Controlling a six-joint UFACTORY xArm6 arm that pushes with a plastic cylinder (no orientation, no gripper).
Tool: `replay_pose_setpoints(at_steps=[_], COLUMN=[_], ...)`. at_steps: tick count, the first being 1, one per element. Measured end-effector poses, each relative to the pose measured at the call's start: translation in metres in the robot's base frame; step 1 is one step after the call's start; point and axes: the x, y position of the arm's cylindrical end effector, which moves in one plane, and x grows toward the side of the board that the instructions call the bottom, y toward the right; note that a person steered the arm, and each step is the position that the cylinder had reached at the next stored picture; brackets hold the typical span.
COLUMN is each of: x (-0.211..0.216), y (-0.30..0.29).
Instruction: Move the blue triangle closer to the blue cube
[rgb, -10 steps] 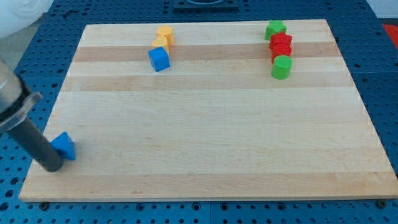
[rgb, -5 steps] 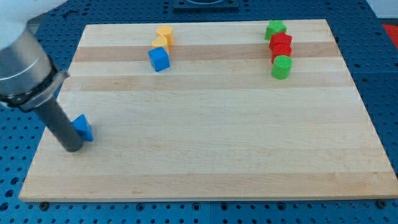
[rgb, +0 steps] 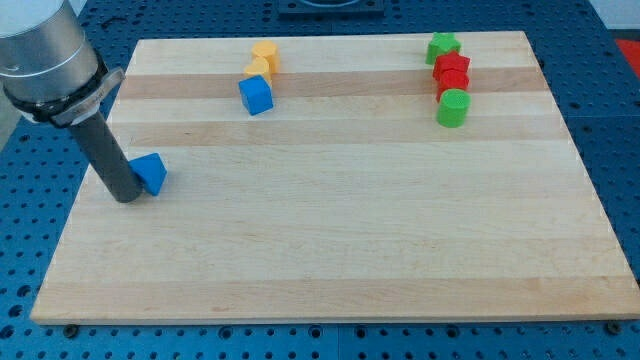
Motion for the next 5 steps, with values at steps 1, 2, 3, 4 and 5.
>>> replay_pose_setpoints(at_steps=[1, 2, 3, 4, 5], x=[-0.017, -0.031, -0.031, -0.049, -0.063], y=[0.0, 0.009, 0.043, 0.056, 0.063])
